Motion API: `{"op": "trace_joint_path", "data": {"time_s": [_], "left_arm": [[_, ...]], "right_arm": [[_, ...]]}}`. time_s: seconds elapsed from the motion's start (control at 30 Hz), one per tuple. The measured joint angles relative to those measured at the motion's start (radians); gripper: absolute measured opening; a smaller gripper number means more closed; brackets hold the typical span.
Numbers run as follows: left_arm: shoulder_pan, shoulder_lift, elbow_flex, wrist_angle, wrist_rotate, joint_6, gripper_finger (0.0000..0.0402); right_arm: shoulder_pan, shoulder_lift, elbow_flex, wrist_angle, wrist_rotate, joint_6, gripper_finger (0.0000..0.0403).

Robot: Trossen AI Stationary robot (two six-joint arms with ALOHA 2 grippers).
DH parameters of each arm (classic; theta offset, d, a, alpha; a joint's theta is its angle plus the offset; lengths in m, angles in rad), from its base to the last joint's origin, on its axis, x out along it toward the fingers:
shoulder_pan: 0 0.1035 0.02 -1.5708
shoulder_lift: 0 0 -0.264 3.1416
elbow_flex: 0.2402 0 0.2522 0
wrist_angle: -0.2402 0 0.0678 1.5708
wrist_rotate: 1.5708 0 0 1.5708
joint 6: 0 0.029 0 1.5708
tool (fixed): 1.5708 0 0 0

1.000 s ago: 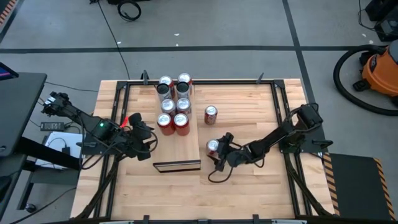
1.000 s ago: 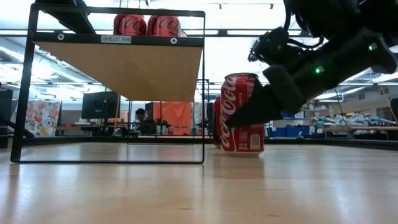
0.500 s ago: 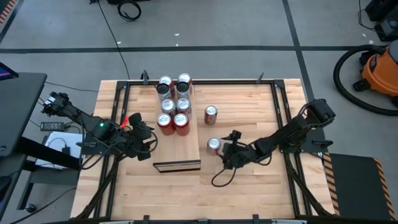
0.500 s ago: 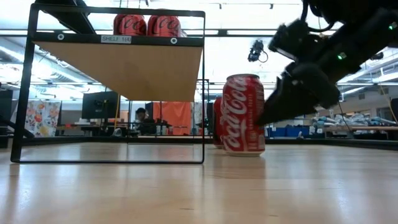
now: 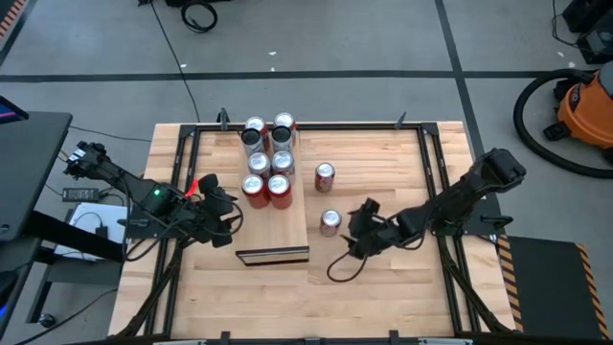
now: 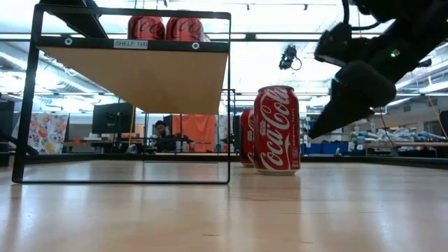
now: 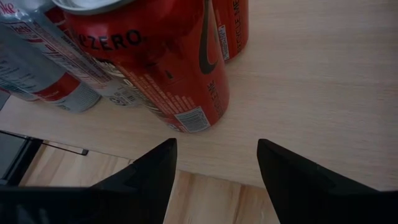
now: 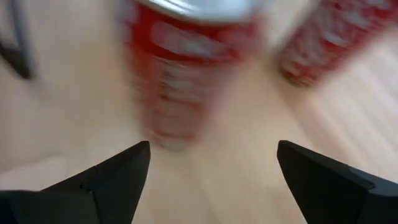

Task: Place canned beverage on shelf
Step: Put the red-white soda can on the shelf

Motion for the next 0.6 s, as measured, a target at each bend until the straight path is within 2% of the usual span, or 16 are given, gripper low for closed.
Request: {"op": "trace_joint_path", "data": {"time_s": [0.1, 0.2, 0.37, 0.43, 0.53, 0.6], "left_arm": [[0.0, 0.0, 0.0, 0.0, 0.0, 0.0, 0.0233], [0.0, 0.0, 0.0, 0.001, 0.0, 0.0, 0.0233], [0.0, 0.0, 0.0, 0.002, 0.0, 0.003, 0.0233], [0.0, 0.0, 0.0, 0.002, 0.0, 0.003, 0.0233], [0.0, 0.0, 0.0, 0.003, 0.0, 0.003, 0.0233], [0.0, 0.0, 0.0, 0.004, 0.0, 0.003, 0.0233]], "right_arm": [[0.0, 0.045, 0.0, 0.139, -0.034, -0.091, 0.0362], [-0.002, 0.095, 0.0, 0.262, -0.017, -0.143, 0.0362], [-0.028, 0.141, 0.001, 0.25, 0.073, -0.163, 0.0362], [-0.04, 0.142, 0.001, 0.197, 0.168, -0.157, 0.0362], [-0.062, 0.126, 0.0, 0.091, 0.388, -0.072, 0.0359], [-0.074, 0.104, 0.0, 0.037, 0.445, -0.023, 0.0356]]}}
